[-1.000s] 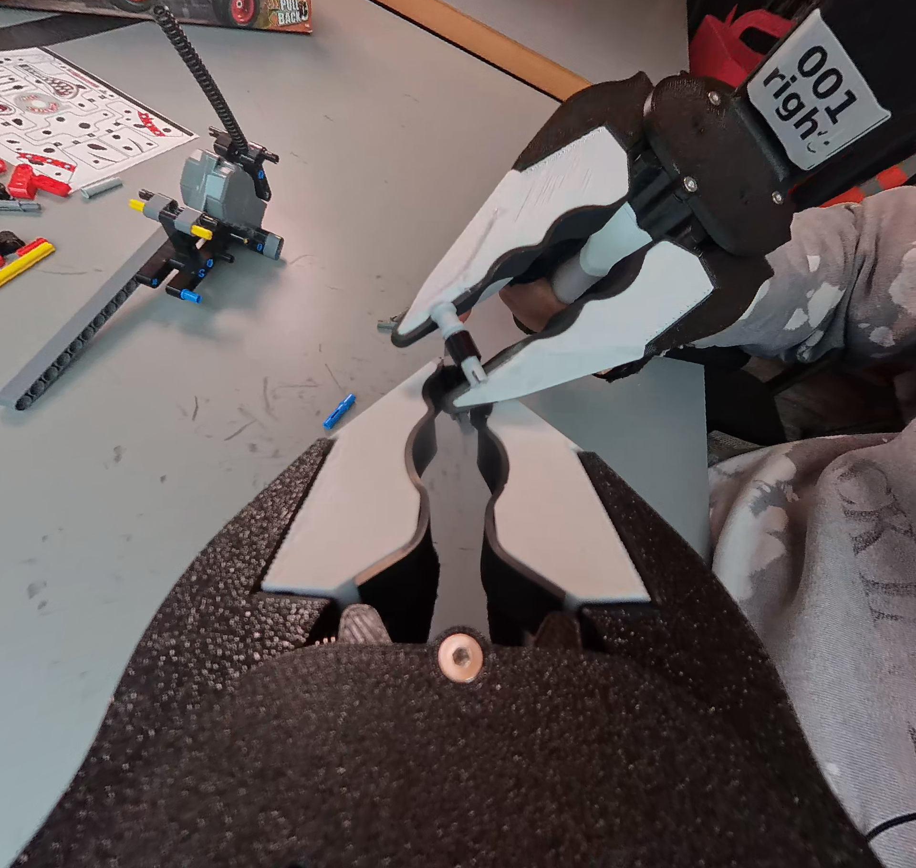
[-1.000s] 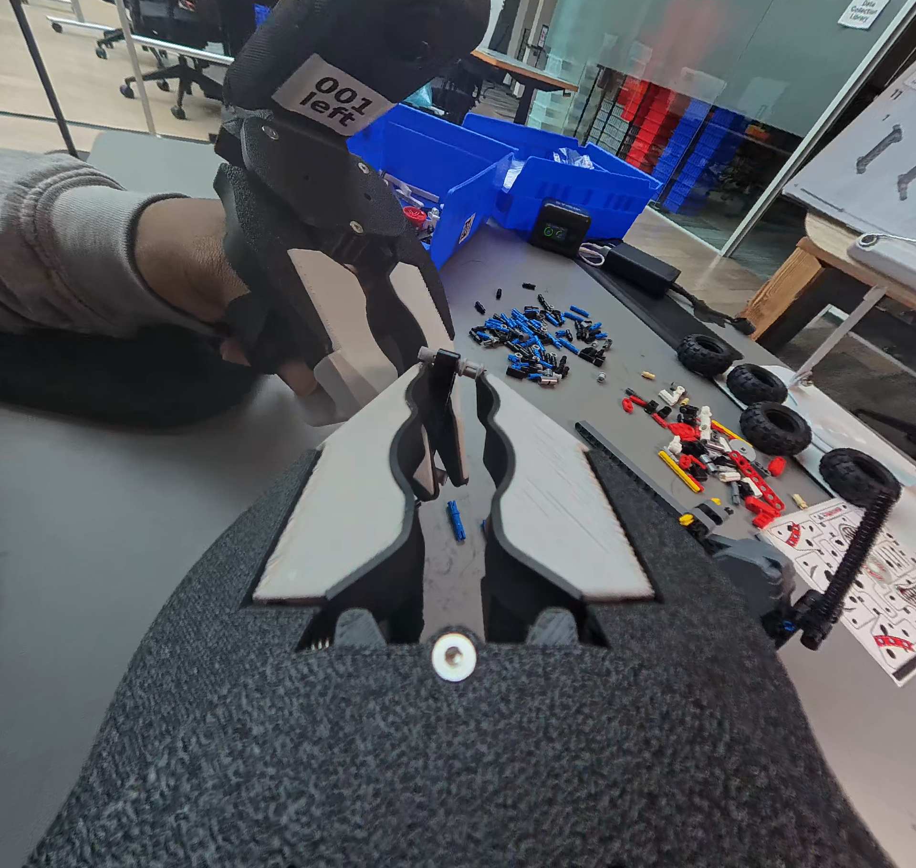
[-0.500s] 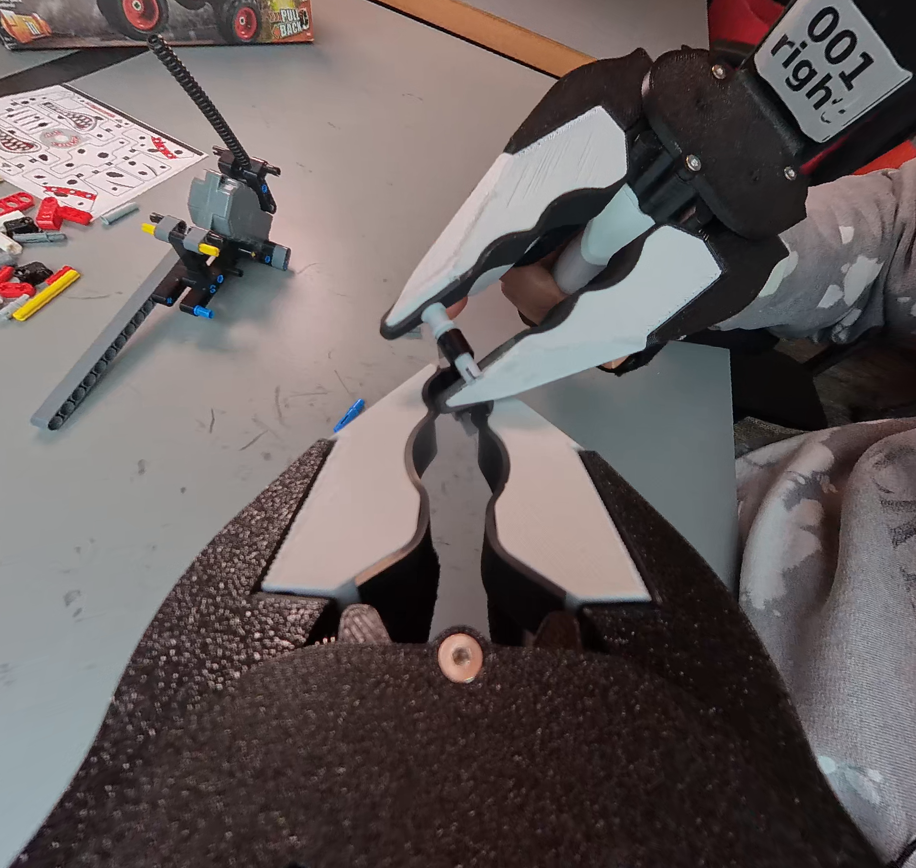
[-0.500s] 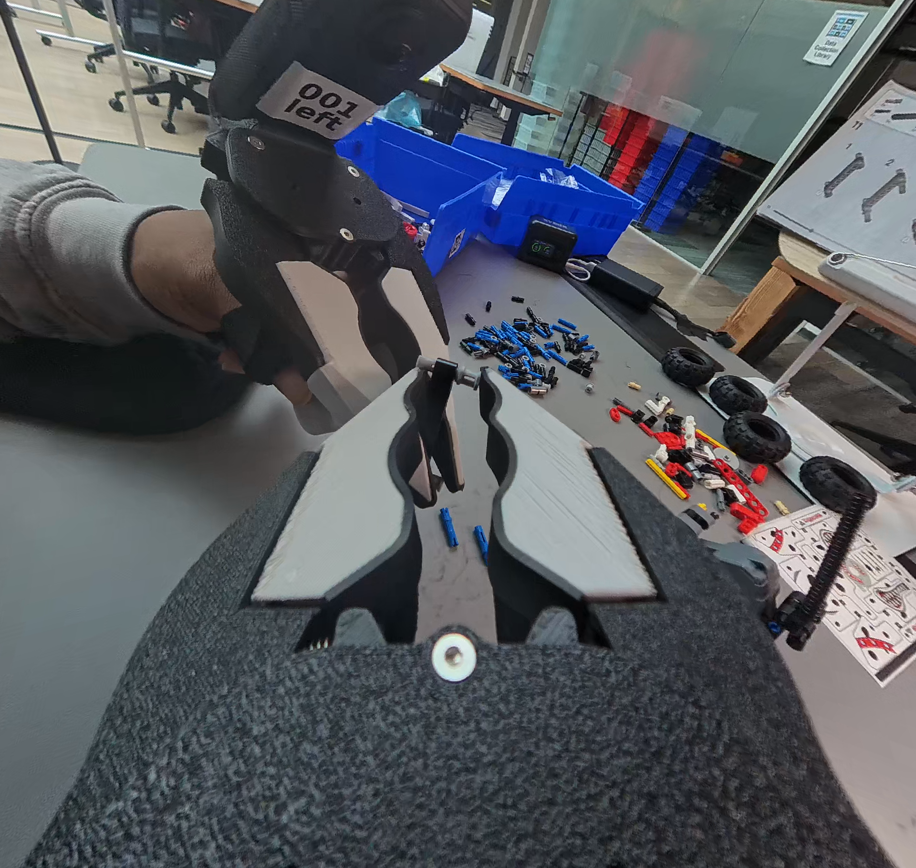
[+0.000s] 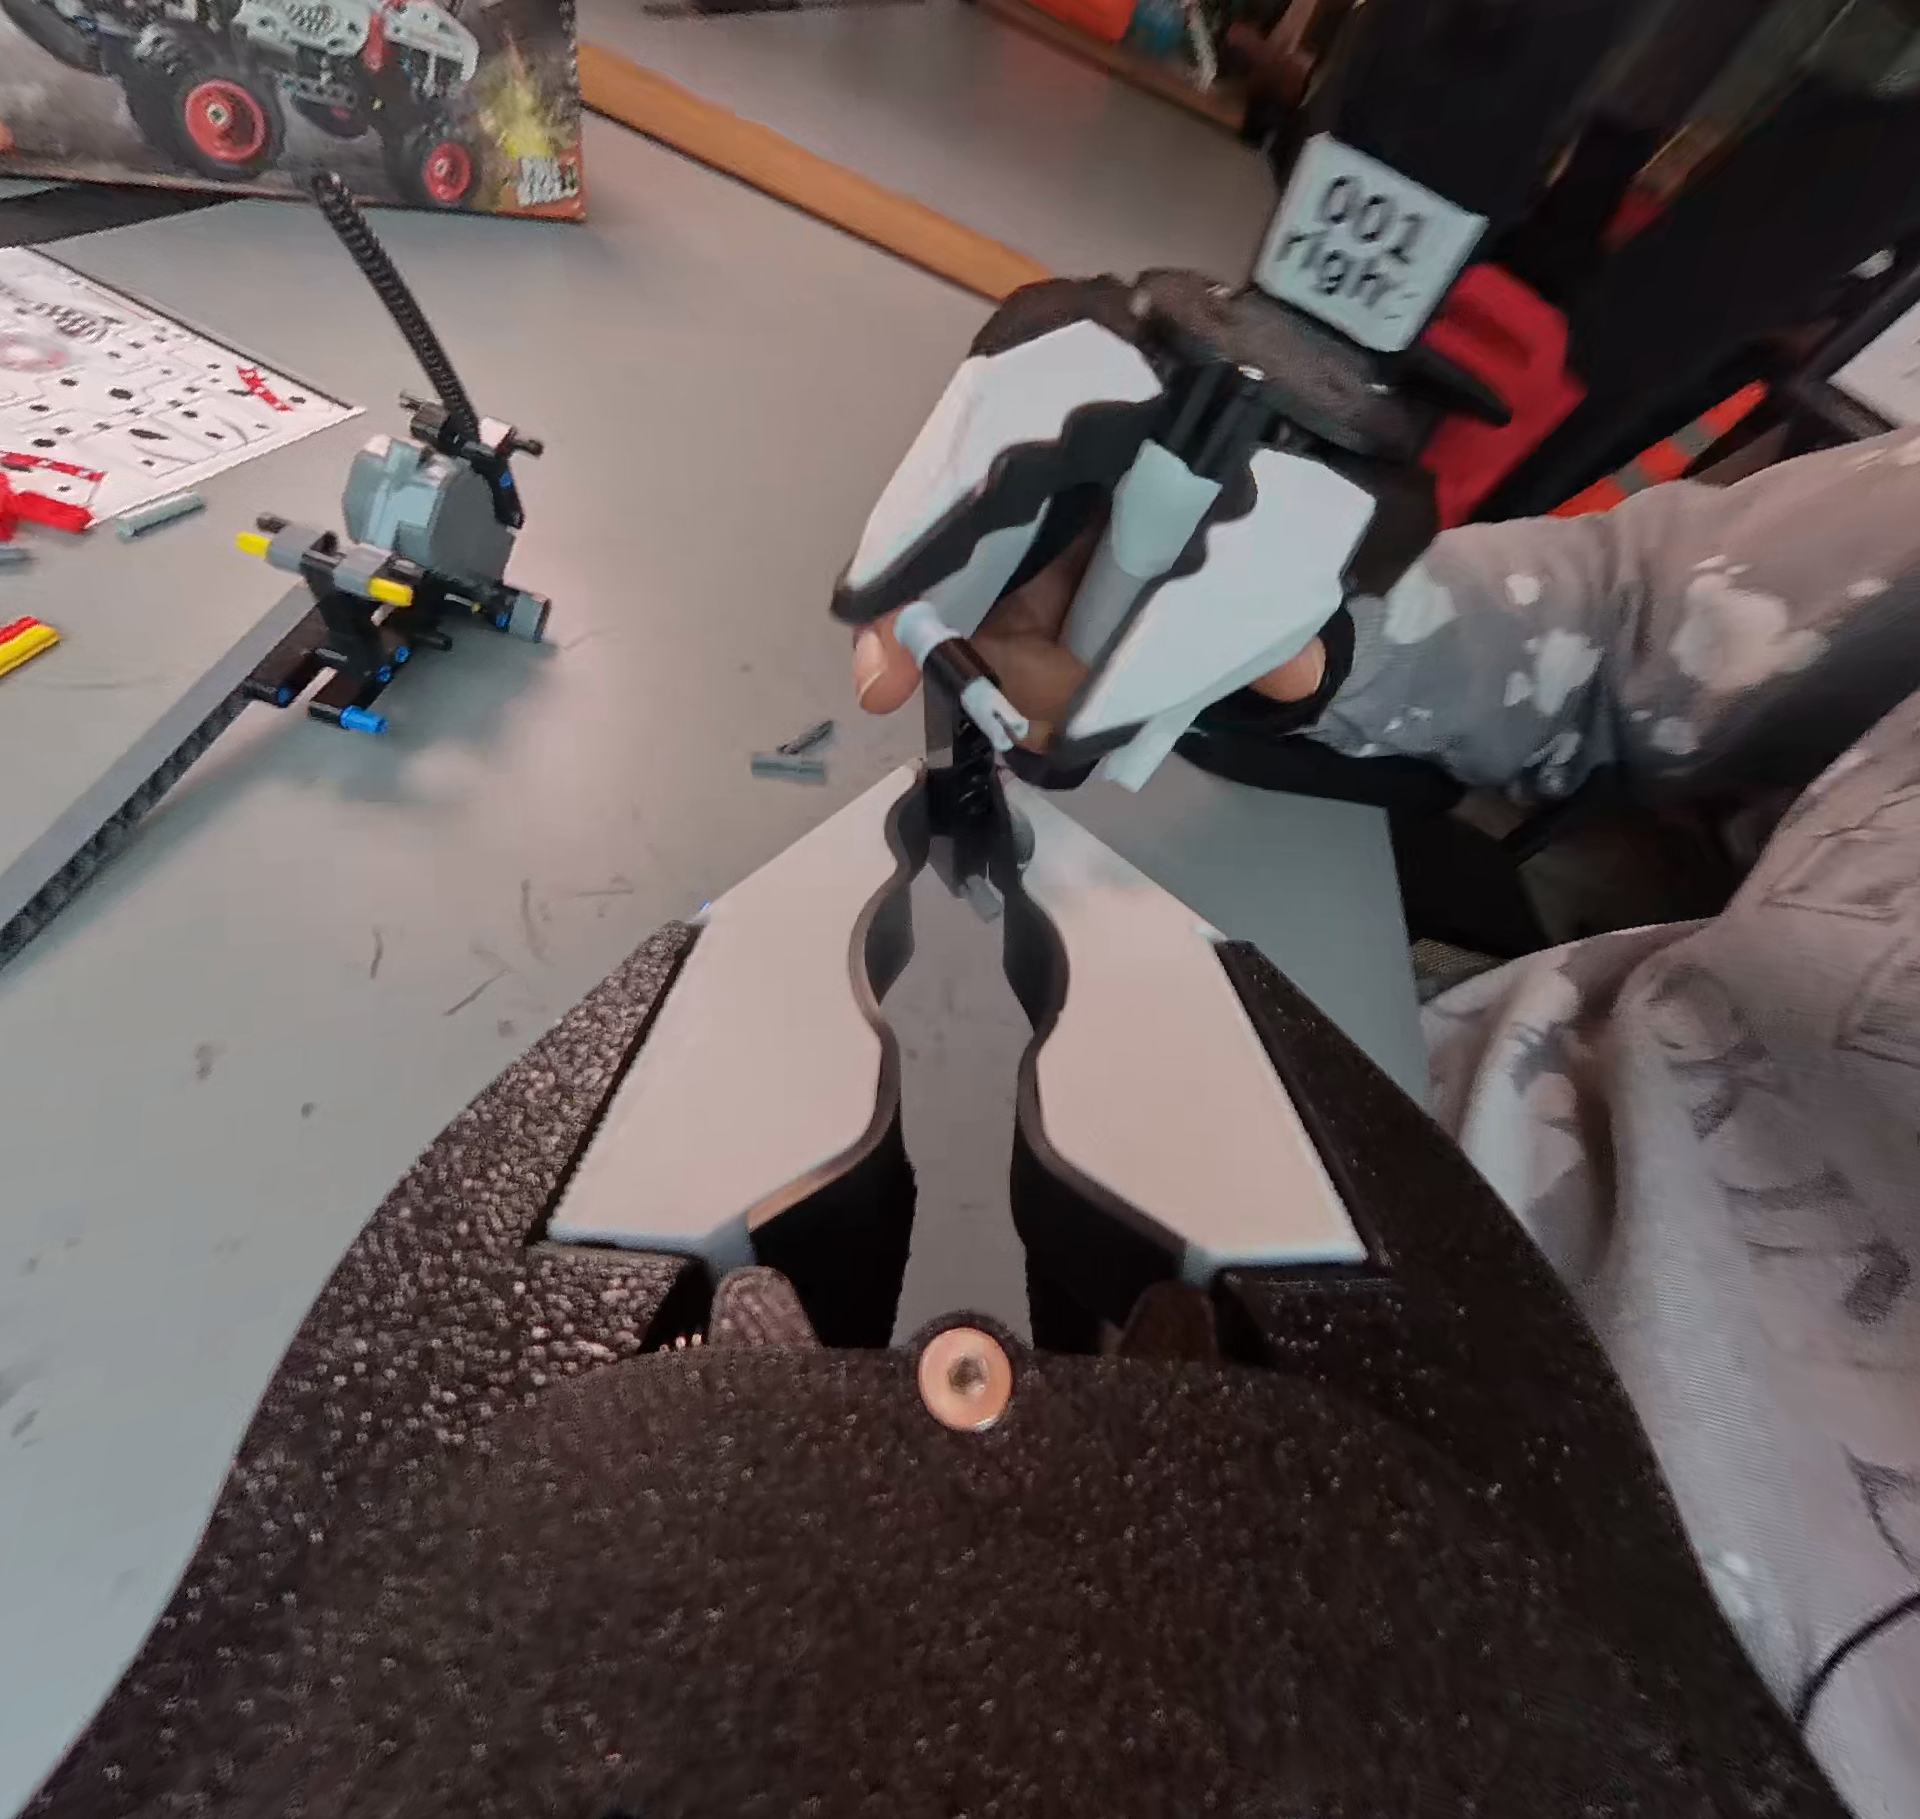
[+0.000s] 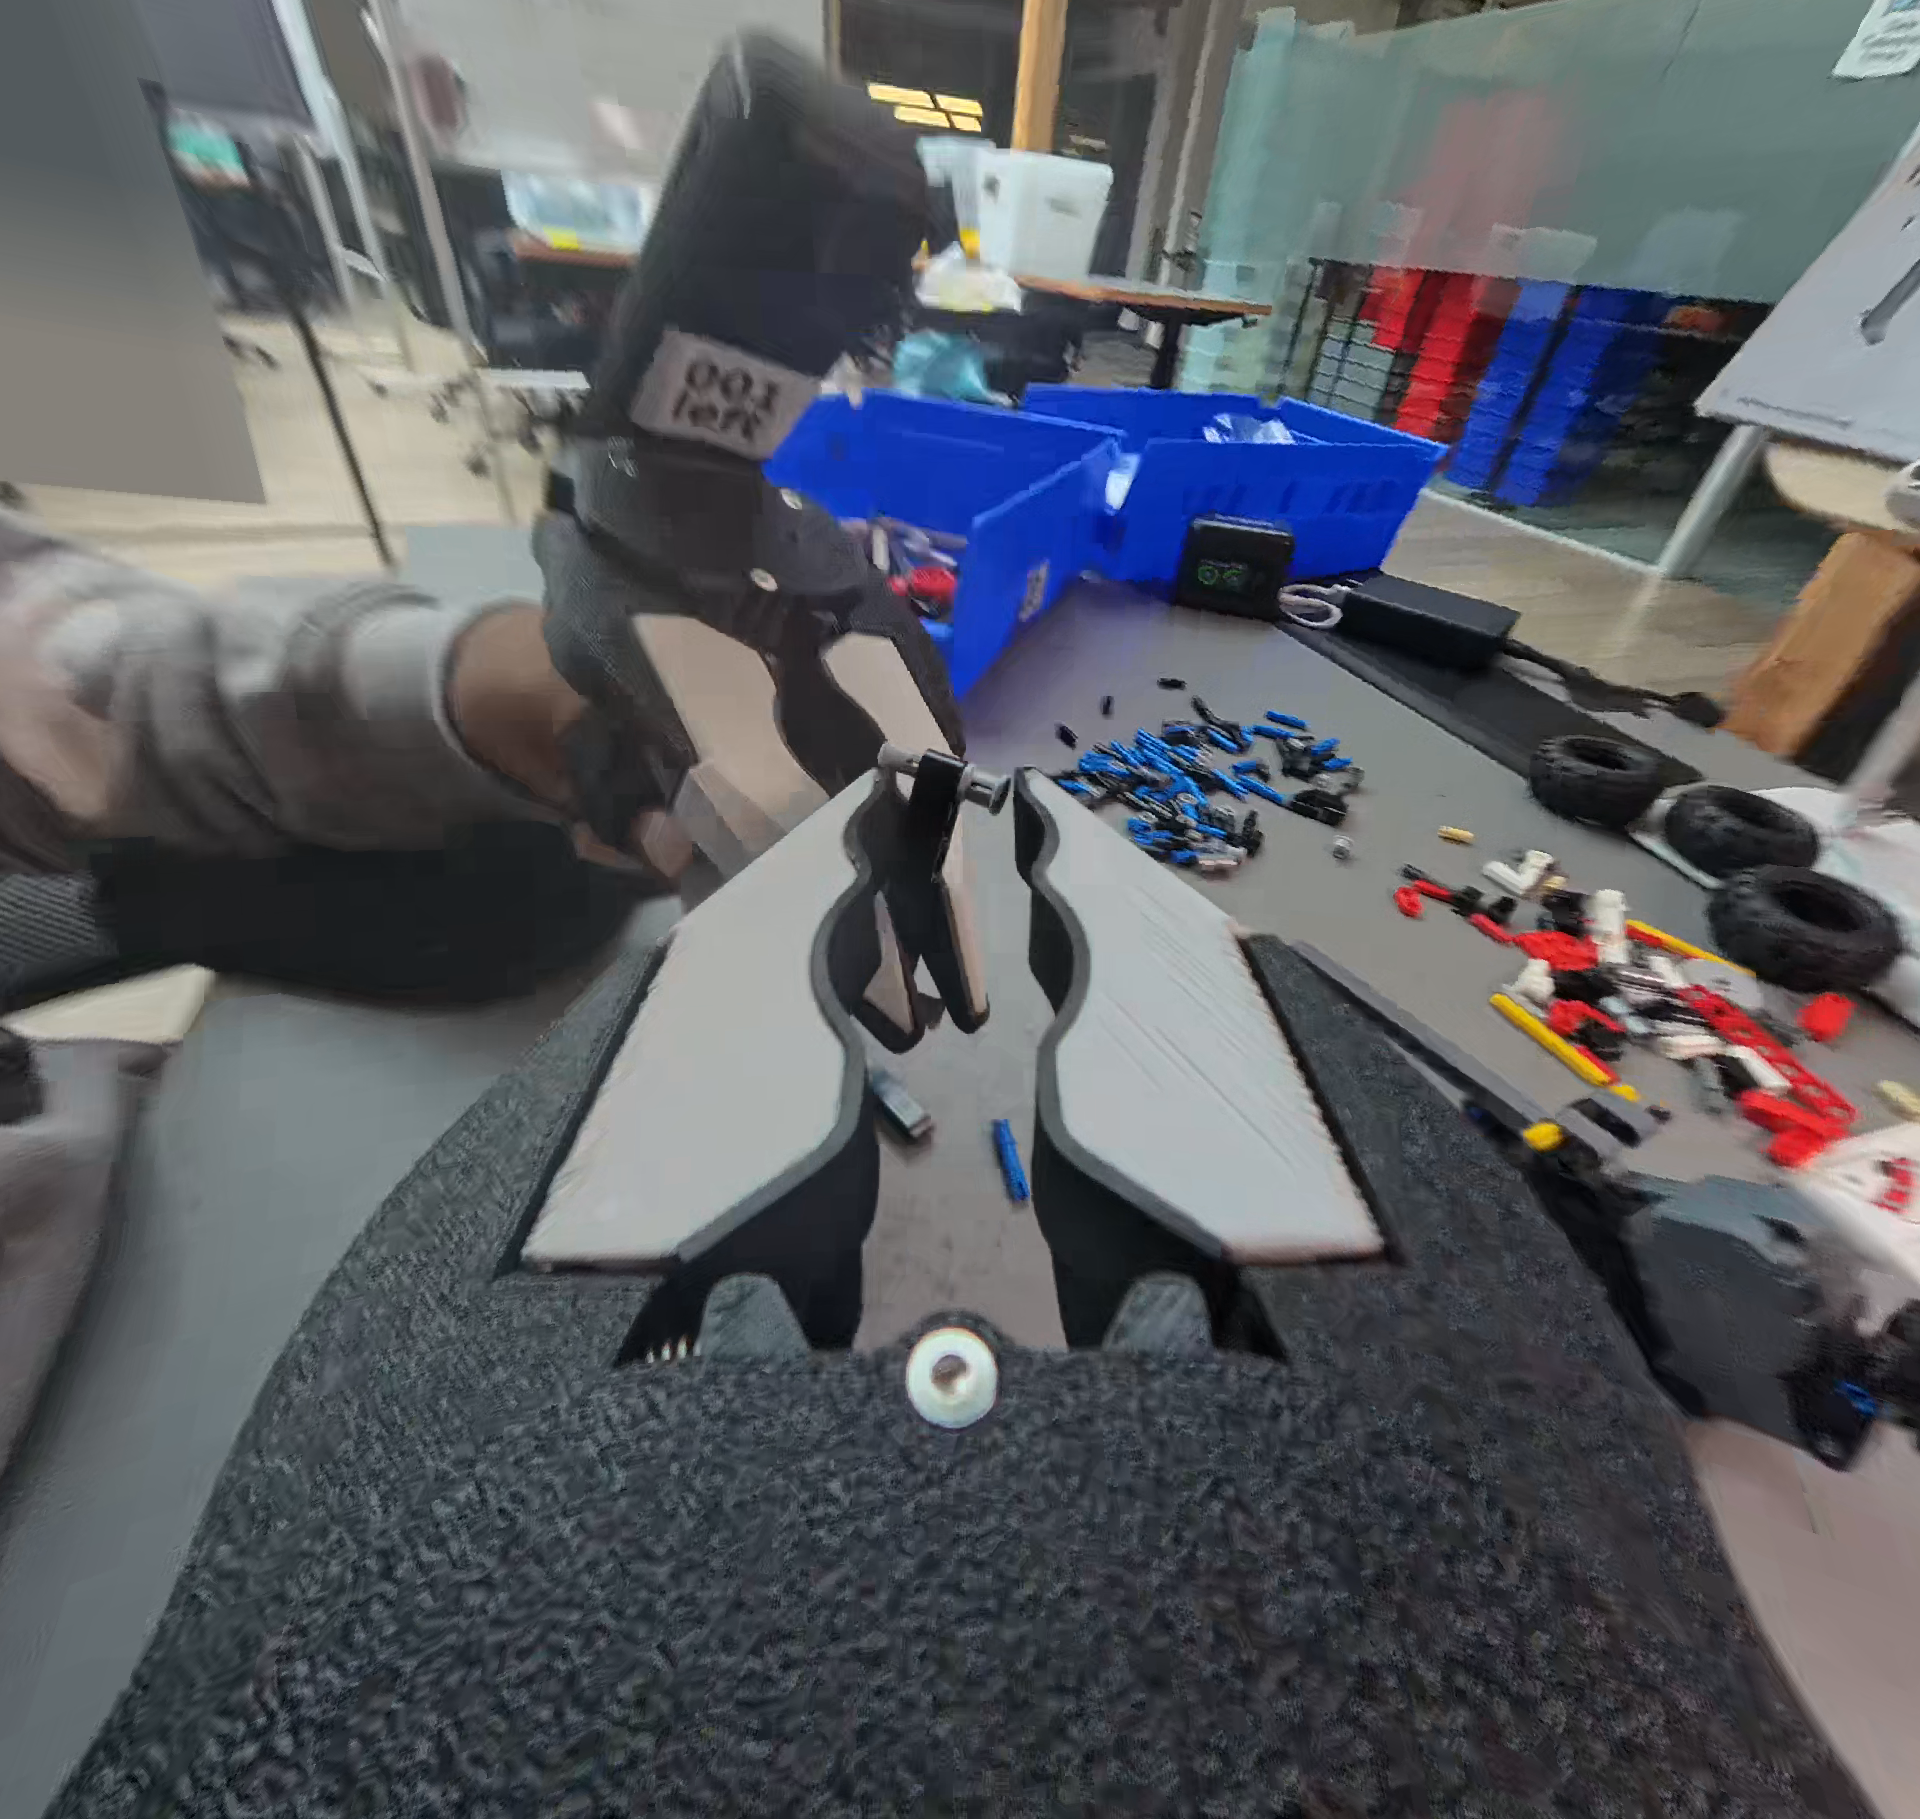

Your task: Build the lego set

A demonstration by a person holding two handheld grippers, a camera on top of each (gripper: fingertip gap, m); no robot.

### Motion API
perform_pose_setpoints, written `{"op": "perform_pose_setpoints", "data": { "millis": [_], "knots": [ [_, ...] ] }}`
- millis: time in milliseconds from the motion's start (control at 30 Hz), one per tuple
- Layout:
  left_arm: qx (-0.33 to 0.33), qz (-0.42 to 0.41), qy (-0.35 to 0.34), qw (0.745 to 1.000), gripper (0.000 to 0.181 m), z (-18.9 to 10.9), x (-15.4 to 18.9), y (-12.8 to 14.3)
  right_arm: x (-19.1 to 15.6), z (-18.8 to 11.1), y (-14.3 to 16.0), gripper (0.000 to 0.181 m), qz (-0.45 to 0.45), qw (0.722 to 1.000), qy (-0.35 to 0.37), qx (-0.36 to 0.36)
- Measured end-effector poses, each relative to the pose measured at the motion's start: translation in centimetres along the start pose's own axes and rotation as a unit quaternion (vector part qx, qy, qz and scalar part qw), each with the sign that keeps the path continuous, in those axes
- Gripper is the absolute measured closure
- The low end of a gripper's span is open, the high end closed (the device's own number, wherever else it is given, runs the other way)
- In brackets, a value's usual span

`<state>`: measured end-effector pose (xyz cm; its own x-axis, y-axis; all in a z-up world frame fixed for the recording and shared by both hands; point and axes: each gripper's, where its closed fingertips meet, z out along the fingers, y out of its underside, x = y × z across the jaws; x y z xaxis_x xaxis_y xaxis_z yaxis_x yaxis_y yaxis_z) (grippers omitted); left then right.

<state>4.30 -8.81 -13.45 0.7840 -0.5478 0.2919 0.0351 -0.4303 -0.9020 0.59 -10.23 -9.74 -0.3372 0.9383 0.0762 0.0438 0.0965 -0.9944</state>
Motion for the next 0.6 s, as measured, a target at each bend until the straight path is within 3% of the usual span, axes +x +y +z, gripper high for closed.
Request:
{"op": "perform_pose_setpoints", "data": {
  "millis": [33, 100, 167, 233, 400, 467, 600],
  "knots": [
    [0.023, -0.012, 0.029, 0.999, 0.172, -0.4, 0.5, -0.6, -0.3, -0.8, -1.4, 0.149, 0.065, 0.996, -0.050, 0.042],
    [0.072, -0.039, 0.109, 0.991, 0.172, -1.5, 1.9, -2.0, -0.5, -3.0, -3.8, 0.151, 0.220, 0.954, -0.170, 0.110],
    [0.111, -0.067, 0.191, 0.973, 0.173, -2.7, 3.4, -3.2, 1.2, -4.0, -4.3, 0.152, 0.334, 0.908, -0.209, 0.140],
    [0.131, -0.081, 0.253, 0.955, 0.173, -3.4, 4.7, -3.8, 1.4, -4.0, -3.8, 0.153, 0.372, 0.889, -0.227, 0.137],
    [0.105, -0.069, 0.283, 0.951, 0.172, -2.6, 5.7, -2.9, -3.0, -1.7, -2.9, 0.152, 0.303, 0.918, -0.252, 0.052],
    [0.086, -0.062, 0.276, 0.955, 0.171, -2.1, 5.8, -2.3, -4.4, -1.1, -2.4, 0.170, 0.262, 0.931, -0.255, 0.016],
    [0.074, -0.058, 0.198, 0.976, 0.152, -1.3, 3.5, -1.8, -2.9, -1.4, -2.3, 0.175, 0.173, 0.969, -0.178, 0.008]
  ]
}}
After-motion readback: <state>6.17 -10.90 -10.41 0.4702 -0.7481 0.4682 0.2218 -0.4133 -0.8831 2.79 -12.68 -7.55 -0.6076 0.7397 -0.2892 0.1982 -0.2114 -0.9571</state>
